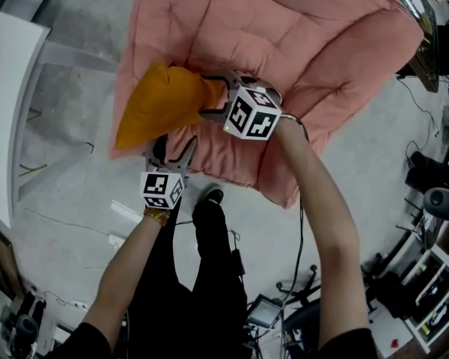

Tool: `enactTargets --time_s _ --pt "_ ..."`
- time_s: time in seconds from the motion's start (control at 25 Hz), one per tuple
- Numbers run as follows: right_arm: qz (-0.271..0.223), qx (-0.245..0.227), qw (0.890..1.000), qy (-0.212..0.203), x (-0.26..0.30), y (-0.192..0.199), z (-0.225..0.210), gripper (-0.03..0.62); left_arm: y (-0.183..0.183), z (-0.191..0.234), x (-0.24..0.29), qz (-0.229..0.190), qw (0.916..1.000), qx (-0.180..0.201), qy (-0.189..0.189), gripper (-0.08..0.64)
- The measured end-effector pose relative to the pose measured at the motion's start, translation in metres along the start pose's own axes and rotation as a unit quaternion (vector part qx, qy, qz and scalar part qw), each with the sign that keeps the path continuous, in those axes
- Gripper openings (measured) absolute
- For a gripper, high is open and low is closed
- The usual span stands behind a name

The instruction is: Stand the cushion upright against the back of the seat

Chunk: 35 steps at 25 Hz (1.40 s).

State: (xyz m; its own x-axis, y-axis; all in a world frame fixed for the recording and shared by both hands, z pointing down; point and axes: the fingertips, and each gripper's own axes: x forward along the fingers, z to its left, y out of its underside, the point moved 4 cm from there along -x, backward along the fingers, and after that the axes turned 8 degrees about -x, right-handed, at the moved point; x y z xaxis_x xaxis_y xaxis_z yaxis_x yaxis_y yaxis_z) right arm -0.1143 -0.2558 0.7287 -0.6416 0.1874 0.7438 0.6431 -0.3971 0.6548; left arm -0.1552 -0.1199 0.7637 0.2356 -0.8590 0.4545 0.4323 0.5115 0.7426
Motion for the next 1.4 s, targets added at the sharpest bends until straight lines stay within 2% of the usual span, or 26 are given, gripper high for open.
enactTargets --time_s 0.2,0.44,0.64,1.08,1.24,1.4 --pt "-0.007 0.005 0.999 -0.036 0.014 -0.001 -0.011 0.36 0.005 0.008 0.005 -0.001 0.9996 -0.026 -0.012 0.328" --pt "-0.016 0.01 0.996 -0.083 0.036 -0.004 -0.019 0.374 0.005 0.023 0.012 -0.006 0.9991 -0.038 -0.019 0.328" --pt "-0.018 0.017 0.989 -0.144 0.049 -0.004 -0.019 0.388 0.008 0.027 0.015 -0.008 0.9981 -0.056 -0.023 0.328" --pt "-0.01 0.001 0.971 -0.241 0.07 -0.009 -0.025 0.39 0.002 0.036 0.023 -0.018 0.9955 -0.088 -0.03 0.327" --pt "0.003 -0.009 0.966 -0.26 0.079 -0.013 -0.023 0.39 0.003 0.042 0.023 -0.018 0.9952 -0.092 -0.03 0.327" --pt "-0.009 0.006 0.966 -0.258 0.084 -0.015 -0.018 0.388 0.004 0.046 0.022 -0.015 0.9949 -0.093 -0.035 0.327"
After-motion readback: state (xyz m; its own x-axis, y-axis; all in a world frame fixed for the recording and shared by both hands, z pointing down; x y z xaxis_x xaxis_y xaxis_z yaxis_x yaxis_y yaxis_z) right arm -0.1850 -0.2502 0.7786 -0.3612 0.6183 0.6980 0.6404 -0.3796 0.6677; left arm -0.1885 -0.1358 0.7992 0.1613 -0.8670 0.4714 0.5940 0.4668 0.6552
